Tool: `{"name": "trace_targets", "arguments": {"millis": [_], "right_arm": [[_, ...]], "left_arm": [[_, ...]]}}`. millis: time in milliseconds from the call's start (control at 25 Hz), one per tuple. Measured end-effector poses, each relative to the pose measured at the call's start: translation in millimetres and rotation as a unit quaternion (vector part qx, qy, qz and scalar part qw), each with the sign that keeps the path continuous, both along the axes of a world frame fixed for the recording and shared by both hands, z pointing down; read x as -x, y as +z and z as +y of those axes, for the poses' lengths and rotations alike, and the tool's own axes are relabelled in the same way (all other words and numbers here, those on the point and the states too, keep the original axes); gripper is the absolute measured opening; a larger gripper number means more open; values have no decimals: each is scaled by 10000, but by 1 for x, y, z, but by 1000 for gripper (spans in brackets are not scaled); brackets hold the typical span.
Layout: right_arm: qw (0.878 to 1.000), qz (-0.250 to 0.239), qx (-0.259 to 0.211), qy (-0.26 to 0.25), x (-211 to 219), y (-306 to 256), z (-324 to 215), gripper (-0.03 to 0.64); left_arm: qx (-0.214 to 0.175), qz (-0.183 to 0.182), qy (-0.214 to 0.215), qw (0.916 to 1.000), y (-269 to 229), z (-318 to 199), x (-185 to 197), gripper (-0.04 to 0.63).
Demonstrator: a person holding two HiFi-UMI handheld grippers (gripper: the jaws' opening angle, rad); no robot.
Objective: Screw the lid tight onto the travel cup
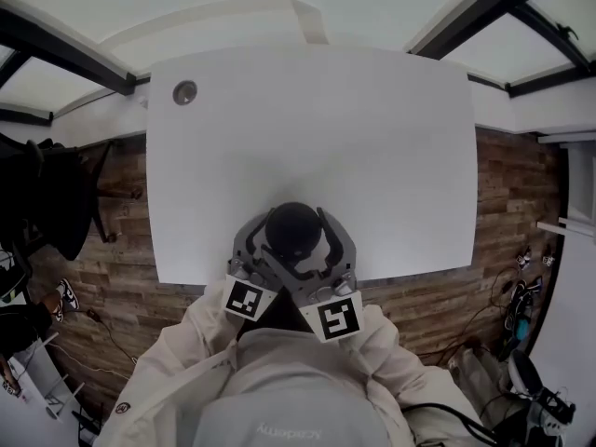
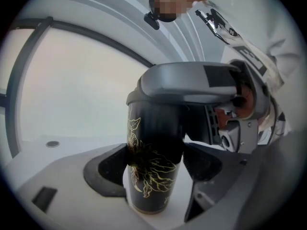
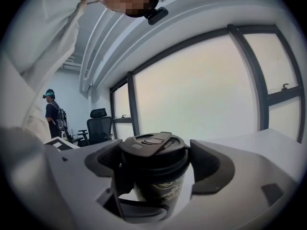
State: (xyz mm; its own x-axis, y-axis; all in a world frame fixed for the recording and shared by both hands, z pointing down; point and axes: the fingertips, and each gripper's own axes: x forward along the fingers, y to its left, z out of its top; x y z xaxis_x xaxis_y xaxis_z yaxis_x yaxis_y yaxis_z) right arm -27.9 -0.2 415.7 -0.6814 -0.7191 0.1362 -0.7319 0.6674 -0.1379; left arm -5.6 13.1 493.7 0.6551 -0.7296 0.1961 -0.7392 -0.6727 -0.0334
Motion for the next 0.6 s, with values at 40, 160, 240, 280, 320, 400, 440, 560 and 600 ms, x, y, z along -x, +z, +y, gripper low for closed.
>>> {"name": "trace_targets", "arguments": {"millis": [40,160,240,280,320,400,440,560,600], "right_arm": [[10000,27,36,60,1,2,1,428],[9999,9,132,-97,3,4,4,428],[9992,-105,175,-335,3,2,7,428],[9984,-198,200,-491,1,-1,9,428],[9970,-278,225,-693,0,-3,11,428],[9919,-281,254,-1212,-4,-5,15,429],[9882,-205,257,-1493,-5,-4,16,430],[9744,-7,248,-2234,-7,-1,13,430],[9697,-6,230,-2433,-6,-2,10,430]], "left_arm": [[-22,12,-27,10000,0,0,1,367],[-52,28,33,10000,-1,-1,2,367],[-43,31,139,9999,-2,0,3,367],[-32,51,200,9998,-2,0,3,367],[-25,83,273,9996,-2,0,3,367],[30,182,444,9988,-2,-1,3,367],[78,225,548,9982,-2,-1,2,367],[151,240,958,9950,-1,0,1,367],[190,251,1079,9937,0,-1,2,367]]}}
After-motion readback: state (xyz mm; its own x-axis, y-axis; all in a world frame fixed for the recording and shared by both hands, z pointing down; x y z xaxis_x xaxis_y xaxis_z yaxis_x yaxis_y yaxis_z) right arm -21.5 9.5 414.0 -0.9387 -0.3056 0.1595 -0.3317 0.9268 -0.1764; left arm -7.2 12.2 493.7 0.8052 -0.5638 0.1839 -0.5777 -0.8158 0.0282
